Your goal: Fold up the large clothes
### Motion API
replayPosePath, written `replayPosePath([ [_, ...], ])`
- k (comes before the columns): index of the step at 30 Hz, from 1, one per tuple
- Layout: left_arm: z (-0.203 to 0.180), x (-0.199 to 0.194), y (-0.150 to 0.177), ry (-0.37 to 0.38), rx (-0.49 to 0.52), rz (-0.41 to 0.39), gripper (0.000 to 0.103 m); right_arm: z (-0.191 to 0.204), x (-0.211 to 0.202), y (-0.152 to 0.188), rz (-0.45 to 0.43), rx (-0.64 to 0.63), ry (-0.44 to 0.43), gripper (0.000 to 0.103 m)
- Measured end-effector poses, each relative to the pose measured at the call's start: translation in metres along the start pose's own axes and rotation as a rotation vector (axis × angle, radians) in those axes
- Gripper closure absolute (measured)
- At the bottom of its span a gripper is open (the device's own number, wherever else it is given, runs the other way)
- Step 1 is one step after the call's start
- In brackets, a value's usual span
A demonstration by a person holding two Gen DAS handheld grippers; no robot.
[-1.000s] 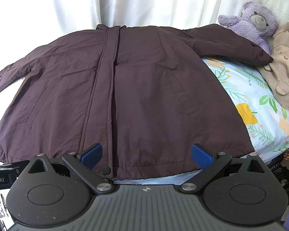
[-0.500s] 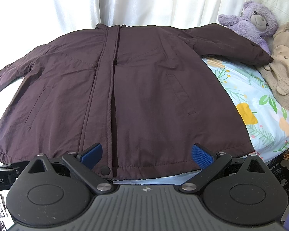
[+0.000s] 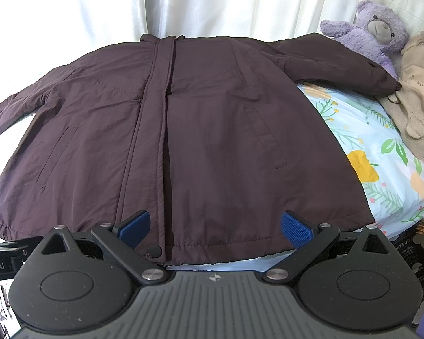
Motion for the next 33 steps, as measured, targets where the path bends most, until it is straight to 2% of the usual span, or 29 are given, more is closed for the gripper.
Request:
replayPosePath([
  [12,-0.001,0.002,-0.002,0.001,0.002,0.008,0.000,-0.002,0.005,0.001,0.007,0.010,-0.004,0.004],
  [15,-0.002,0.004,-0.003,0.004,0.003,0.011,0.000,-0.002,0.005,0.000,0.002,0.008,-0.029,0.004],
  [18,-0.002,0.006,-0.005,0.009,0.003,0.012,0.000,0.002,0.002,-0.003,-0.051,-0.003,-0.134,0.004],
  [21,-0.002,0.005,-0.010,0.034,-0.003,-0.004,0.000,-0.004,-0.010,-0.018,-0.215,0.019,-0.295,0.004],
  [24,0.001,0.002,-0.021,0.067,-0.037,-0.043,0.000,-0.036,-0.023,-0.044,-0.472,0.110,-0.390,0.004],
  [25,0.003,0.001,-0.026,0.074,-0.057,-0.061,0.000,-0.047,-0.024,-0.053,-0.524,0.140,-0.416,0.004],
  [26,0.005,0.000,-0.031,0.077,-0.081,-0.082,0.000,-0.061,-0.021,-0.065,-0.536,0.179,-0.433,0.004],
  [28,0.011,-0.003,-0.041,0.077,-0.132,-0.127,0.000,-0.089,-0.009,-0.087,-0.495,0.251,-0.451,0.004],
  [33,0.023,0.007,-0.067,0.075,-0.237,-0.164,0.000,-0.205,0.029,-0.153,-0.546,0.603,-0.485,0.005],
])
Point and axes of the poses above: each gripper's, at about its wrist camera, not at the fingertips, and x roughly the way its jaws point, z to its left, y to its underside, the point moved 10 cm from there along x, roughly the way its jaws point, and after that the axes turned 11 degrees about z, right-handed, at the moved point
